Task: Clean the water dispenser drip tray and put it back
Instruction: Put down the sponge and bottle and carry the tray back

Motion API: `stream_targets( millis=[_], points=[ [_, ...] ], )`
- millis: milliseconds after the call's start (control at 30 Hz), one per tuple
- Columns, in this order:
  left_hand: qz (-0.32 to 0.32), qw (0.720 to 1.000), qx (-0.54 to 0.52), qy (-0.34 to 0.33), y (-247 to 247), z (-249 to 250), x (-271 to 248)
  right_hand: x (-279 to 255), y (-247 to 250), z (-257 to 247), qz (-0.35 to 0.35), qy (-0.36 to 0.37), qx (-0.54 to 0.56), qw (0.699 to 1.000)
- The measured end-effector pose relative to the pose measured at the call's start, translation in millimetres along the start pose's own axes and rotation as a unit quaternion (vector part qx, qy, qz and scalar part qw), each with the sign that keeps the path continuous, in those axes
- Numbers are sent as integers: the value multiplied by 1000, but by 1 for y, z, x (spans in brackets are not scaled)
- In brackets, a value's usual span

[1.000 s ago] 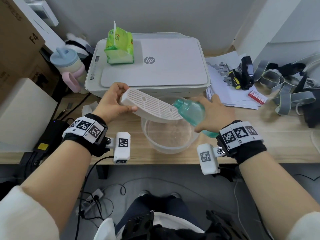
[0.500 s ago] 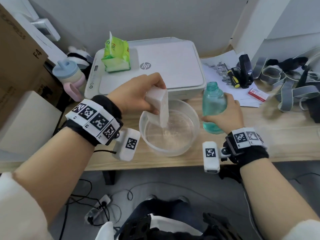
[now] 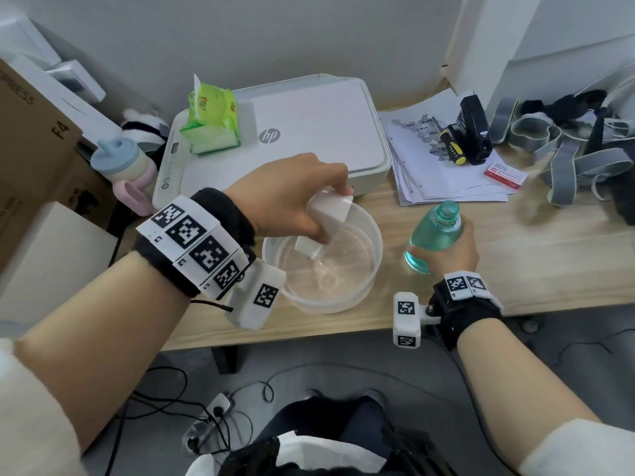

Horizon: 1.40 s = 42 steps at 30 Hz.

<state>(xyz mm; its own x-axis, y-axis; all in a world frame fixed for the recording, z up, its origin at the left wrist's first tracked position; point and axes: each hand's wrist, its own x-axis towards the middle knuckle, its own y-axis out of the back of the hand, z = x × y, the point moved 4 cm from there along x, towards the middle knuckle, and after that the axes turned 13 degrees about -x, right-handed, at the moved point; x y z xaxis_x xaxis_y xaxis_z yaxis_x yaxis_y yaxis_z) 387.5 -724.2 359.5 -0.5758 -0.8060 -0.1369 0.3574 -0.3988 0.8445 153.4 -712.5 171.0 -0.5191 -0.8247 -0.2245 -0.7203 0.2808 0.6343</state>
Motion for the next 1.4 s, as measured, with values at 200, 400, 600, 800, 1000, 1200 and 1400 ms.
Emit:
stream_targets(
  millis=[200, 400, 600, 800, 1000, 1200, 1400],
  points=[
    [-6, 1000, 6, -4, 0, 6, 6, -2, -3, 4, -9, 24, 40, 999],
    [-11, 1000, 3, 3, 0, 2, 10, -41, 34, -49, 178, 194, 47, 964],
    [-11, 1000, 14, 6, 1, 2, 12, -77, 11, -130, -19, 446, -53, 893],
    [-34, 999, 14, -4, 2, 6, 20, -80, -27, -131, -261, 318, 53, 910],
    [37, 987, -156, -20, -1, -7, 19, -69, -18, -116, -214, 236, 138, 938],
    [62, 974, -218, -8, -5, -22, 10, -67, -14, -103, -216, 234, 101, 942],
    [62, 969, -240, -16, -6, -19, 12, -65, -3, -113, -194, 243, 117, 943]
  ],
)
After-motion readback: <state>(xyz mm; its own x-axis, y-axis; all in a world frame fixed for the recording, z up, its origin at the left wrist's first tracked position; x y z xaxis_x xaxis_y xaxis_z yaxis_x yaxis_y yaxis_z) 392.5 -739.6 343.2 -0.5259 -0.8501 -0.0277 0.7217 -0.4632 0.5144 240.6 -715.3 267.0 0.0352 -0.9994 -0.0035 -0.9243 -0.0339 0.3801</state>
